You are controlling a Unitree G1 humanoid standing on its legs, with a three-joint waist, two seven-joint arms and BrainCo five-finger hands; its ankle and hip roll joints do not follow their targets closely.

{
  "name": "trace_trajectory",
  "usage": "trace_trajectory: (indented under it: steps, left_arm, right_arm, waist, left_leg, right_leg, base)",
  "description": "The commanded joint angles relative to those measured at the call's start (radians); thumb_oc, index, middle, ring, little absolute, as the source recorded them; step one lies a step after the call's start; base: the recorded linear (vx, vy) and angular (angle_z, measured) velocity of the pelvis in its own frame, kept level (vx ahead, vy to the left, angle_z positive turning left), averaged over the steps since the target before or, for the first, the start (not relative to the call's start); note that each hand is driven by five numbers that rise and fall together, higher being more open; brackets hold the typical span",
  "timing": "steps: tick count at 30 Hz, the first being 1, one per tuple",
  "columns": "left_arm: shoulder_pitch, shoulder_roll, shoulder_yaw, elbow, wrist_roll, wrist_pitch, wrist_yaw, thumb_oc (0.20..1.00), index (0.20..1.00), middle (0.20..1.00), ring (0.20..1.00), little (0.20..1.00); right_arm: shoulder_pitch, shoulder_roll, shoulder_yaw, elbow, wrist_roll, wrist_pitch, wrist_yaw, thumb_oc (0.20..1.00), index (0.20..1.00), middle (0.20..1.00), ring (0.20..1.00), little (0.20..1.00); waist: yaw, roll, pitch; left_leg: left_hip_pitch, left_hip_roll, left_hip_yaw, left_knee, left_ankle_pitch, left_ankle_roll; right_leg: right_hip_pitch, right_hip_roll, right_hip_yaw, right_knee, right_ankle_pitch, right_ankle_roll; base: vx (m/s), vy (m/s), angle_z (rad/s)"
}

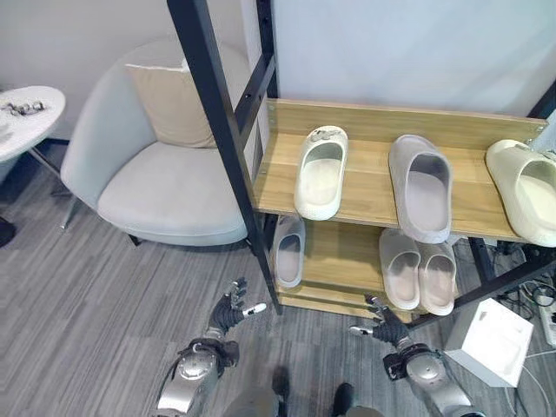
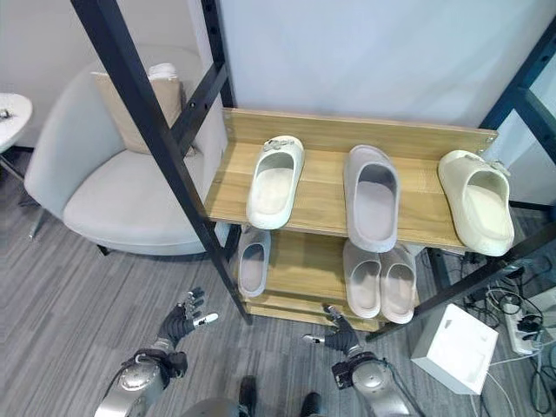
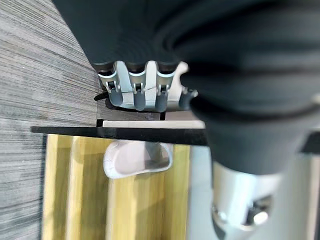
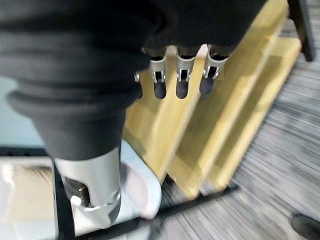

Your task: Arrange the slippers neatly on the shoe rack.

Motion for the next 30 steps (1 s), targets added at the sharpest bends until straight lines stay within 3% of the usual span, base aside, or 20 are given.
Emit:
trace_trajectory:
  steps: [1, 3, 5, 7, 8, 9, 10, 13, 16, 20, 24, 30]
  left_arm:
    - [-0.033, 0.012, 0.0, -0.031, -0.008, -0.046, -0.005, 1.0, 1.0, 1.0, 1.0, 1.0]
    - [-0.041, 0.028, 0.0, -0.029, -0.005, -0.042, -0.009, 1.0, 1.0, 1.0, 1.0, 1.0]
    - [-0.047, 0.034, 0.003, -0.02, -0.005, -0.043, -0.011, 1.0, 1.0, 1.0, 1.0, 1.0]
    - [-0.047, 0.036, 0.008, -0.016, -0.008, -0.045, -0.013, 1.0, 1.0, 1.0, 1.0, 1.0]
    - [-0.052, 0.039, 0.009, -0.016, -0.01, -0.047, -0.012, 1.0, 1.0, 1.0, 1.0, 1.0]
    - [-0.046, 0.04, 0.018, -0.02, -0.012, -0.044, -0.002, 1.0, 1.0, 1.0, 1.0, 1.0]
    - [-0.045, 0.043, 0.023, -0.02, -0.014, -0.046, -0.008, 1.0, 1.0, 1.0, 1.0, 1.0]
    - [-0.05, 0.036, 0.021, -0.001, -0.007, -0.042, -0.003, 1.0, 1.0, 1.0, 1.0, 1.0]
    - [-0.059, 0.014, 0.011, 0.017, -0.005, -0.045, -0.006, 1.0, 1.0, 1.0, 1.0, 1.0]
    - [-0.075, -0.008, -0.009, 0.02, -0.026, -0.043, -0.002, 1.0, 1.0, 1.0, 1.0, 1.0]
    - [-0.072, -0.019, -0.024, 0.041, -0.015, -0.031, -0.006, 1.0, 1.0, 1.0, 1.0, 1.0]
    - [-0.07, -0.006, -0.032, 0.067, -0.003, -0.028, -0.013, 1.0, 1.0, 1.0, 1.0, 1.0]
  right_arm:
    - [-0.024, 0.008, 0.012, -0.03, -0.023, -0.03, -0.006, 1.0, 1.0, 1.0, 1.0, 1.0]
    - [-0.029, 0.018, 0.015, -0.025, -0.023, -0.027, 0.0, 1.0, 1.0, 1.0, 1.0, 1.0]
    - [-0.027, 0.031, 0.016, -0.027, -0.022, -0.027, 0.005, 1.0, 1.0, 1.0, 1.0, 1.0]
    - [-0.023, 0.038, 0.015, -0.029, -0.022, -0.03, 0.006, 1.0, 1.0, 1.0, 1.0, 1.0]
    - [-0.025, 0.043, 0.012, -0.029, -0.019, -0.029, 0.007, 1.0, 1.0, 1.0, 1.0, 1.0]
    - [-0.03, 0.043, 0.019, -0.03, -0.028, -0.019, 0.007, 1.0, 1.0, 1.0, 1.0, 1.0]
    - [-0.029, 0.038, 0.019, -0.029, -0.033, -0.017, 0.008, 1.0, 1.0, 1.0, 1.0, 1.0]
    - [-0.03, 0.042, 0.026, -0.027, -0.03, -0.016, 0.009, 1.0, 1.0, 1.0, 1.0, 1.0]
    - [-0.011, 0.025, 0.019, -0.042, -0.01, -0.028, 0.02, 1.0, 1.0, 1.0, 1.0, 1.0]
    - [-0.011, 0.006, 0.008, -0.034, 0.005, -0.029, 0.007, 1.0, 1.0, 1.0, 1.0, 1.0]
    - [-0.01, 0.001, 0.003, -0.035, -0.004, -0.028, 0.002, 1.0, 1.0, 1.0, 1.0, 1.0]
    - [-0.013, 0.017, 0.015, -0.057, -0.023, -0.022, 0.0, 1.0, 1.0, 1.0, 1.0, 1.0]
  waist:
    - [-0.004, -0.016, 0.002]
    - [-0.007, -0.014, 0.011]
    - [-0.007, -0.015, 0.011]
    - [0.0, -0.003, 0.0]
    - [0.007, 0.003, -0.016]
    - [0.03, 0.004, -0.028]
    - [0.042, -0.007, -0.033]
    - [0.037, -0.025, -0.031]
    - [0.014, -0.035, -0.03]
    - [-0.006, -0.041, -0.015]
    - [-0.018, -0.032, -0.022]
    - [-0.021, -0.036, -0.042]
  left_leg:
    - [0.07, 0.003, 0.007, -0.024, -0.122, -0.007]
    - [0.076, 0.01, 0.017, -0.019, -0.125, 0.003]
    - [0.088, 0.011, 0.012, -0.02, -0.132, 0.01]
    - [0.101, 0.022, 0.014, -0.037, -0.138, 0.017]
    - [0.107, 0.03, 0.022, -0.053, -0.142, 0.019]
    - [0.117, 0.047, 0.047, -0.053, -0.146, 0.017]
    - [0.119, 0.05, 0.06, -0.051, -0.151, 0.009]
    - [0.121, 0.071, 0.068, -0.051, -0.138, -0.017]
    - [0.119, 0.103, 0.04, -0.042, -0.128, -0.047]
    - [0.058, 0.099, -0.007, 0.026, -0.107, -0.062]
    - [0.067, 0.091, -0.029, -0.053, -0.088, -0.059]
    - [0.101, 0.075, -0.009, -0.053, -0.122, -0.039]
  right_leg:
    - [-0.026, -0.004, -0.042, 0.209, -0.196, 0.052]
    - [-0.077, -0.039, -0.036, 0.339, -0.2, 0.086]
    - [-0.067, -0.059, -0.009, 0.348, -0.189, 0.085]
    - [-0.032, -0.099, -0.026, 0.309, -0.17, 0.071]
    - [0.004, -0.126, -0.033, 0.22, -0.126, 0.07]
    - [0.018, -0.151, -0.044, 0.082, -0.03, 0.09]
    - [0.04, -0.144, -0.061, 0.02, -0.036, 0.103]
    - [0.037, -0.121, -0.03, 0.011, -0.042, 0.108]
    - [0.065, -0.075, -0.022, -0.014, -0.09, 0.084]
    - [0.082, -0.061, -0.046, -0.014, -0.134, 0.056]
    - [0.087, -0.05, -0.07, -0.014, -0.134, 0.056]
    - [0.102, -0.064, -0.054, -0.009, -0.122, 0.067]
  base:
    - [-0.04, 0.073, -0.27]
    - [-0.03, 0.063, -0.37]
    - [0.03, -0.023, -0.32]
    - [0.06, -0.116, -0.07]
    - [0.08, -0.383, -0.01]
    - [0.09, -0.471, -0.05]
    - [0.07, -0.49, -0.54]
    - [0.04, -0.297, -0.5]
    - [0.05, -0.373, 0.55]
    - [-0.02, -0.122, 0.06]
    - [0.03, 0.051, 0.36]
    - [0.08, 0.072, 0.08]
